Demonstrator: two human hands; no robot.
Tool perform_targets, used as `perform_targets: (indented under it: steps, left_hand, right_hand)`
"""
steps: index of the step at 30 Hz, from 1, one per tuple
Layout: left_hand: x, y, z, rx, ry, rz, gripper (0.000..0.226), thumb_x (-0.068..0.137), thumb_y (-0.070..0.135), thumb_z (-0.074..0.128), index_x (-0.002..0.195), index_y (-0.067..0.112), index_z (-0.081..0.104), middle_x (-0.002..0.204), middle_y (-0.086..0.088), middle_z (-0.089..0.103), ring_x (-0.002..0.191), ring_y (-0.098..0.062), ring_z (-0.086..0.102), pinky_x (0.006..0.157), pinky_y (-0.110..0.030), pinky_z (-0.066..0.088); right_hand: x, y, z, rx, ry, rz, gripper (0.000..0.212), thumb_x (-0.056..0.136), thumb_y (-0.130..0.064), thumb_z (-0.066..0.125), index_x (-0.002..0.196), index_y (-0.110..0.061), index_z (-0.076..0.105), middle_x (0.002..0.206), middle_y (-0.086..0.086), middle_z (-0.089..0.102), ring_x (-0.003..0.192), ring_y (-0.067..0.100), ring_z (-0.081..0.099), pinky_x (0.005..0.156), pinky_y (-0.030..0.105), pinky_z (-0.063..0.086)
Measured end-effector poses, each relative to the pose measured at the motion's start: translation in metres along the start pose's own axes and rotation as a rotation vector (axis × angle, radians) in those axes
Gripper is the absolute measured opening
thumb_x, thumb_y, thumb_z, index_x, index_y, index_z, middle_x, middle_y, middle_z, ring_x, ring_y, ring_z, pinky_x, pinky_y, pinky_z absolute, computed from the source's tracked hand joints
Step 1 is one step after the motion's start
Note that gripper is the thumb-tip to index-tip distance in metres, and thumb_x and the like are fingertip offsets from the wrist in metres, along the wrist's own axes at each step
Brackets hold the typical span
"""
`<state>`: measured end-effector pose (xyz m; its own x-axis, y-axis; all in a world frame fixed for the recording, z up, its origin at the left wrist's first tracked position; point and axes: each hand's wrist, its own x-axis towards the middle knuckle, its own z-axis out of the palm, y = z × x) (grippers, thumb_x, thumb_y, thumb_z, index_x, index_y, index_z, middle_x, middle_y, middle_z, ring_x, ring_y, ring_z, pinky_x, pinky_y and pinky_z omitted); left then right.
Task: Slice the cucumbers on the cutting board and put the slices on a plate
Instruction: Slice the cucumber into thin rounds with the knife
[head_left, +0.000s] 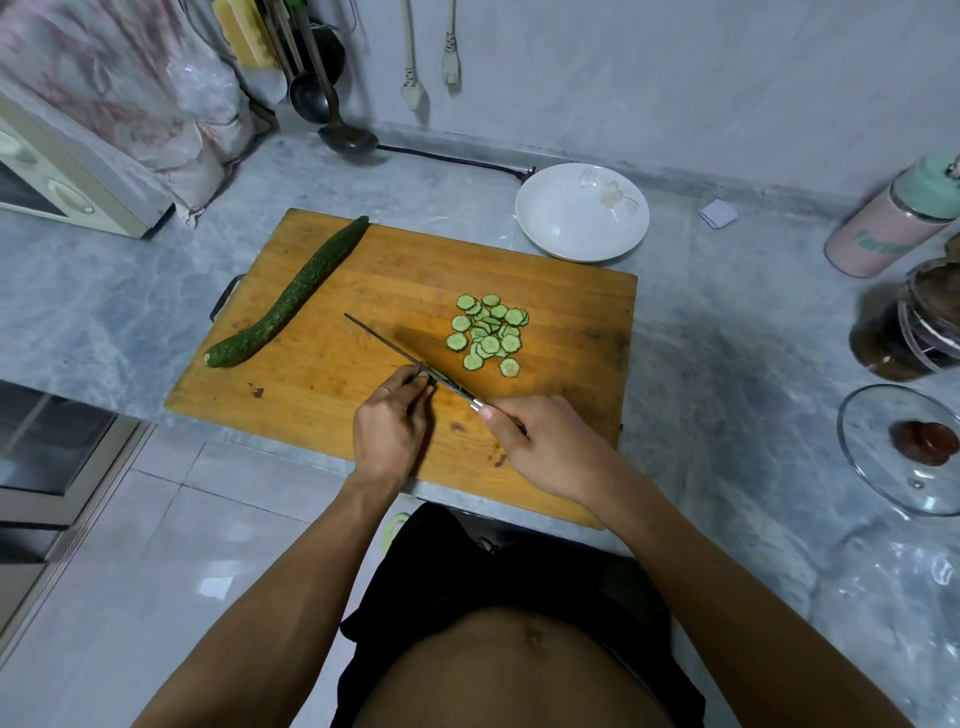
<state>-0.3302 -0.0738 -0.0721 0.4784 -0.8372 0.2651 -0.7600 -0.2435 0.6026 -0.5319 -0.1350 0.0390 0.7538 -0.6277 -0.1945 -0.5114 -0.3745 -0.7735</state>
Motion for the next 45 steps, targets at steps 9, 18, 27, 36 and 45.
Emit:
perform_targets:
  steps: [9,18,27,36,45]
  left_hand:
    - [0.000,0.004,-0.002,0.012,0.007,0.021,0.020,0.088,0.012,0.064,0.103,0.006,0.076,0.118,-0.002,0.069,0.092,-0.024,0.069,0.075,-0.028,0.055]
    - [-0.001,0.004,0.001,0.013,0.019,0.005,0.021,0.087,0.015,0.063,0.102,0.006,0.076,0.116,-0.004,0.070,0.088,-0.024,0.070,0.072,-0.028,0.054]
    - [0.001,0.007,-0.003,0.005,0.004,0.011,0.023,0.090,0.014,0.060,0.106,0.005,0.074,0.115,-0.006,0.069,0.092,-0.026,0.068,0.075,-0.029,0.055]
    - [0.000,0.007,-0.003,-0.034,0.055,-0.040,0.019,0.086,0.006,0.070,0.104,0.004,0.075,0.111,-0.009,0.071,0.092,-0.024,0.069,0.081,-0.026,0.053]
    - [-0.001,0.005,-0.002,-0.017,0.044,-0.011,0.019,0.084,0.009,0.064,0.098,0.005,0.076,0.110,-0.009,0.072,0.089,-0.026,0.070,0.077,-0.031,0.056]
  right_hand:
    - [0.000,-0.010,-0.003,0.023,0.024,-0.030,0.060,0.107,-0.036,0.042,0.058,-0.071,0.046,0.052,-0.008,0.041,0.052,0.008,0.042,0.055,0.036,0.036]
    - [0.020,-0.010,0.006,0.064,-0.024,0.090,0.048,0.107,-0.039,0.041,0.059,-0.032,0.040,0.060,-0.003,0.043,0.060,0.018,0.051,0.060,0.035,0.041]
    - [0.033,-0.005,0.006,0.004,0.005,0.127,0.045,0.106,-0.038,0.040,0.064,-0.022,0.041,0.060,-0.002,0.045,0.054,0.017,0.047,0.051,0.030,0.037]
    - [0.021,-0.001,-0.012,0.007,-0.005,0.070,0.046,0.106,-0.037,0.041,0.063,-0.022,0.039,0.056,-0.001,0.041,0.050,0.014,0.039,0.053,0.033,0.026]
    - [0.008,-0.009,-0.008,0.023,-0.046,0.015,0.051,0.106,-0.039,0.040,0.061,-0.058,0.053,0.055,-0.006,0.045,0.057,0.017,0.054,0.054,0.035,0.037]
